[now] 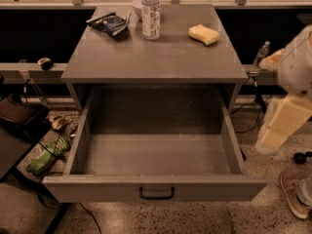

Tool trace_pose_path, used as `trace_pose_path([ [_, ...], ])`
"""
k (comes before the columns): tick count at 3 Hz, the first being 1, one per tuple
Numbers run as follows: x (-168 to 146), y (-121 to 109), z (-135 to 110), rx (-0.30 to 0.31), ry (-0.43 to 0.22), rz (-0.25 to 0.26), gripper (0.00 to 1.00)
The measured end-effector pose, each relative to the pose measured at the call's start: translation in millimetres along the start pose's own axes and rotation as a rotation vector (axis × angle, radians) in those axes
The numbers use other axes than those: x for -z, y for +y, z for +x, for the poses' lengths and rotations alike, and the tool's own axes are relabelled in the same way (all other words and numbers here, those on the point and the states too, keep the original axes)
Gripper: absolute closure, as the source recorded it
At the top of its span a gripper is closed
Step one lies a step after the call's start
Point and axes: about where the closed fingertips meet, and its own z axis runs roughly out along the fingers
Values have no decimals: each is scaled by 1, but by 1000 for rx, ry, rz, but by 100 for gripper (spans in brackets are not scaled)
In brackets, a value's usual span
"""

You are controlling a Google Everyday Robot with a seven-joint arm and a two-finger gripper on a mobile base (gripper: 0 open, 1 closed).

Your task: Close top drawer

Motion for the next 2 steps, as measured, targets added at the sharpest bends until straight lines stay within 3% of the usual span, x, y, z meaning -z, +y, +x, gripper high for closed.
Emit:
trace_pose_path([
  [1,-21,44,-8,-13,-60,39,0],
  [2,-81,98,-13,-29,-108,50,27],
])
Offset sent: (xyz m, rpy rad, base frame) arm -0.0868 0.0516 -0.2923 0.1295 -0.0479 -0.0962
